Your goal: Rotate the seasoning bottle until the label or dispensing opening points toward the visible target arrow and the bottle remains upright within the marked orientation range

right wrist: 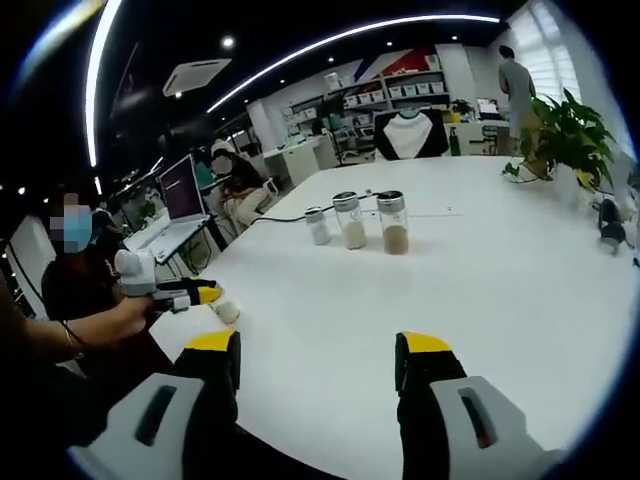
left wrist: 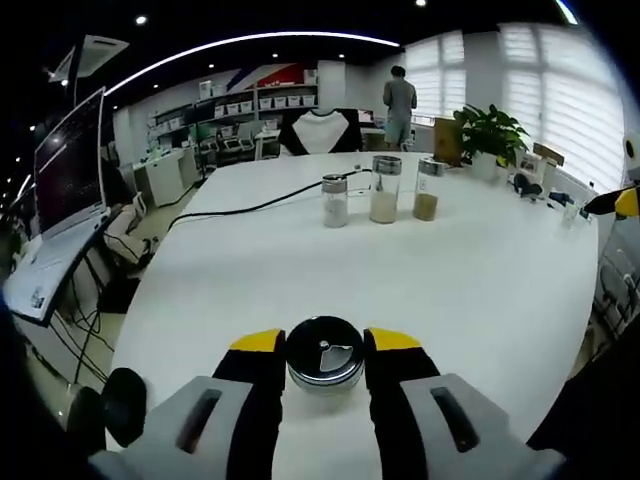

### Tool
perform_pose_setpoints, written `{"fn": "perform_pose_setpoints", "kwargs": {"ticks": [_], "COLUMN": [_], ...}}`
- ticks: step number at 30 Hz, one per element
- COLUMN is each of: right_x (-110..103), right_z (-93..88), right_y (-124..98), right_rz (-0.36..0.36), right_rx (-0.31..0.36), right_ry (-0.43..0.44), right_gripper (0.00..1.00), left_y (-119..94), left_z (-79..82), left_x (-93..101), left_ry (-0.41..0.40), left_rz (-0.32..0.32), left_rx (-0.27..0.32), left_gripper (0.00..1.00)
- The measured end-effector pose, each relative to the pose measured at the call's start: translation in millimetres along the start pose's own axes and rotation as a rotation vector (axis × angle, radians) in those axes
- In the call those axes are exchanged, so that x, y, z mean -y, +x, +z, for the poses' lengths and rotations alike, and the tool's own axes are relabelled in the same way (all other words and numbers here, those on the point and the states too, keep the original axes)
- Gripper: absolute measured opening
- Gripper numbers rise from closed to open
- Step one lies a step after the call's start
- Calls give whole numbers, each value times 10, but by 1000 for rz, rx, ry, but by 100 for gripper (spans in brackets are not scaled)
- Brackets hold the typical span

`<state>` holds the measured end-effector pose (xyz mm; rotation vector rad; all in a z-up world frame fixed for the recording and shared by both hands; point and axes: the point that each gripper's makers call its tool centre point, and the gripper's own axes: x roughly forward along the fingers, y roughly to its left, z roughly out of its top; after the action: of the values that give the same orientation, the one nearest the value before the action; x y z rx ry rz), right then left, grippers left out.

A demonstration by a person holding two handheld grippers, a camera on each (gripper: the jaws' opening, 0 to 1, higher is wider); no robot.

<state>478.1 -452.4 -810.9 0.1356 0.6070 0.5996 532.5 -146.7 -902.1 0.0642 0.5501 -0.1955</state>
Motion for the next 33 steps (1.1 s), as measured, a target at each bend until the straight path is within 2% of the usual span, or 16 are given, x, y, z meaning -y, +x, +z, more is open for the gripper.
{"fn": "perform_pose_setpoints", "kwargs": {"ticks": [7, 9, 11, 15, 18, 21, 29, 33], "right_x": [10, 9, 12, 11, 6, 3, 12, 11], "right_z": [-6, -13, -22, -36, -28, -20, -52, -74], "right_y": [-23, -30, -31, -31, -30, -32, -77, -101], "right_rz": [3, 6, 7, 11, 14, 15, 14, 13], "right_rx": [-3, -5, -7, -11, -6, -1, 3, 2], "right_ry": [-4, -5, -6, -6, -7, -7, -3, -1], "right_gripper": [62, 62, 62, 62, 62, 62, 62, 62], "left_y": [2, 12, 9, 7, -5, -11, -88, -121], "left_z": [-13, -2, -6, -18, -8, -1, 52, 39], "left_x": [-15, -3, -3, 12, -19, -28, -70, -67], "left_ry": [3, 4, 23, 106, 158, 164, 93, 119], "left_rz": [27, 1, -5, -76, -68, -63, -49, -43], "left_rx": [-3, 10, 4, -28, -41, -41, -17, -29], "left_gripper": [33, 33, 33, 33, 33, 34, 36, 36]}}
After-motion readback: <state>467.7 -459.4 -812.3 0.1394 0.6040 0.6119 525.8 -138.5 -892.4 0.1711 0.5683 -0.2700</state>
